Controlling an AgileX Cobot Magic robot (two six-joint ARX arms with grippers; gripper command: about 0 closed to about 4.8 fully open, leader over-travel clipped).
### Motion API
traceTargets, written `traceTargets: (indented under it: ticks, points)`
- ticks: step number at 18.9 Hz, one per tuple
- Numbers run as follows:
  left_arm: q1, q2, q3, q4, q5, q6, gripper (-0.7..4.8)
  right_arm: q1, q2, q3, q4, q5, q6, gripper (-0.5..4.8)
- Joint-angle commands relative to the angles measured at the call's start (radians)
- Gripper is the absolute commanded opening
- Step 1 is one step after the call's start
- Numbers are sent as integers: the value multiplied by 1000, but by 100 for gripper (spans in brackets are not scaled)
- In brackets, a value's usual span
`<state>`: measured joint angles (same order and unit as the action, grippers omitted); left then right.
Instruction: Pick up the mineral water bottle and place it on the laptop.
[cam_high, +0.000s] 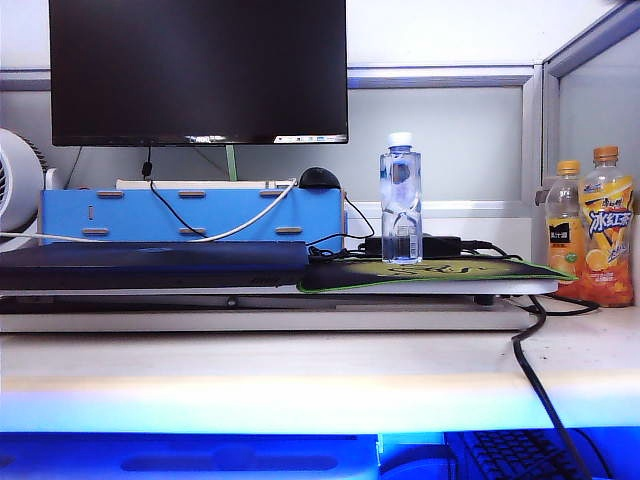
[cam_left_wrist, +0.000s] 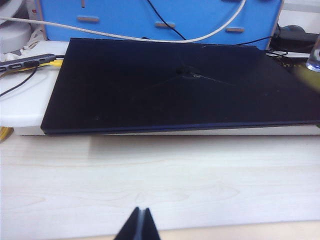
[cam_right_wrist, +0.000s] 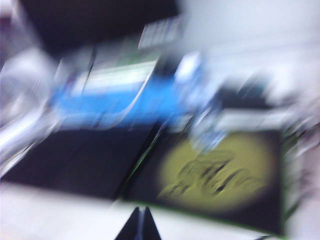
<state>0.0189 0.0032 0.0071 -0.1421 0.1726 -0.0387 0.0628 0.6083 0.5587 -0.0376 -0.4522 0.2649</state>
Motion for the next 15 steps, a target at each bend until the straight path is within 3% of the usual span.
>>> traceTargets:
  ticks: [1,2,4,5,6,9,10,12,15]
  points:
    - [0,-2,0,-6,7,2,-2,7,256,146,28,-337,101,0]
    - [0,-2,0,-6,7,1,-2,7,361,176,124,-475,259,0]
    - [0,-2,0,-6,7,1,-2,8,428,176,178,-537,317,0]
    - [0,-2,0,-6,7,1,-2,11,463,176,169,-568,275,101]
    - [0,-2,0,-6,7,2,-2,13,475,176,169,-569,236,458]
    - [0,-2,0,-6,7,2,-2,52,476,179,156,-351,125,479]
    - [0,-2,0,-6,7,2,-2,94,476,186,139,-159,-6,479]
    - [0,-2,0,-6,7,2,-2,185,476,186,141,130,-195,479]
    - [0,-2,0,-6,7,2,-2,315,520,186,273,454,-426,479]
